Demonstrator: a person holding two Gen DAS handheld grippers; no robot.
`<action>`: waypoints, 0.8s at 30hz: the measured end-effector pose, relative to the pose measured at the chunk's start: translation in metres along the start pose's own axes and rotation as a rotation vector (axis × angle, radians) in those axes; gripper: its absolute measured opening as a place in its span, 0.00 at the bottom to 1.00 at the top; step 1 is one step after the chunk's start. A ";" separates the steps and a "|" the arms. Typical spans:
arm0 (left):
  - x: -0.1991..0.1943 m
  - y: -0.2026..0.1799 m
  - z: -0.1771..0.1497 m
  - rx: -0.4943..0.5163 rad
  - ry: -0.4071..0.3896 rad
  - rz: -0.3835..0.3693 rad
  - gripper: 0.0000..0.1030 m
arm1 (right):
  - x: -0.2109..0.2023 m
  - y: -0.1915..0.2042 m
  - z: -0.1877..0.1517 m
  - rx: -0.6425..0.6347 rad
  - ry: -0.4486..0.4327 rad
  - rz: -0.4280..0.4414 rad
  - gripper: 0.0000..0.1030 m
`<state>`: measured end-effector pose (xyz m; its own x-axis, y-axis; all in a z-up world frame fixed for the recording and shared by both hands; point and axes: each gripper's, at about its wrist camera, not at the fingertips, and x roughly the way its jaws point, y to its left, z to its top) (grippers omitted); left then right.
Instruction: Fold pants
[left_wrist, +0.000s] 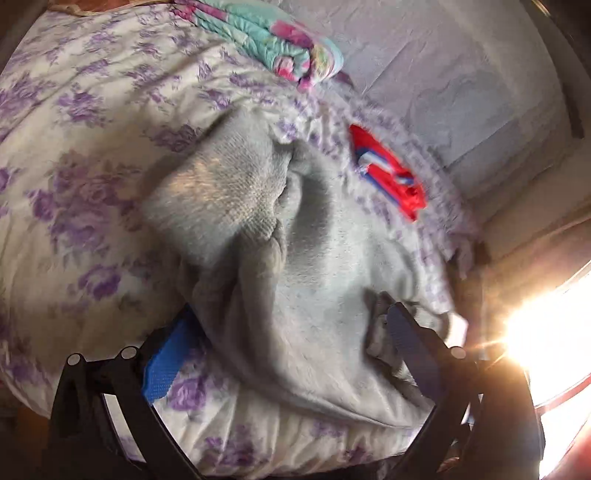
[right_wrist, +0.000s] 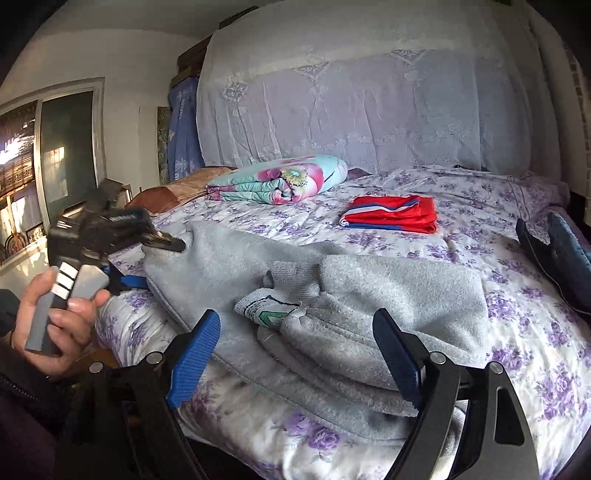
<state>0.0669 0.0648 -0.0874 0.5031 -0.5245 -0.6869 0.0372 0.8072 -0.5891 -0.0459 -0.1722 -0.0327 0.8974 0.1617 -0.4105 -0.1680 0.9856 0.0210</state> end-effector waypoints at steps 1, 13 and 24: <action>0.007 0.005 0.002 -0.019 0.018 0.012 0.95 | -0.002 -0.001 -0.001 0.009 -0.005 -0.003 0.83; -0.014 -0.037 0.016 0.052 -0.128 -0.051 0.29 | 0.025 -0.060 -0.012 0.106 0.178 -0.057 0.35; 0.022 -0.300 -0.174 1.221 -0.039 0.040 0.37 | -0.067 -0.151 -0.008 0.435 -0.121 -0.136 0.57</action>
<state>-0.0835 -0.2359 0.0005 0.5474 -0.5019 -0.6696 0.7966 0.5576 0.2334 -0.0838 -0.3318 -0.0163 0.9449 0.0088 -0.3271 0.1176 0.9237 0.3647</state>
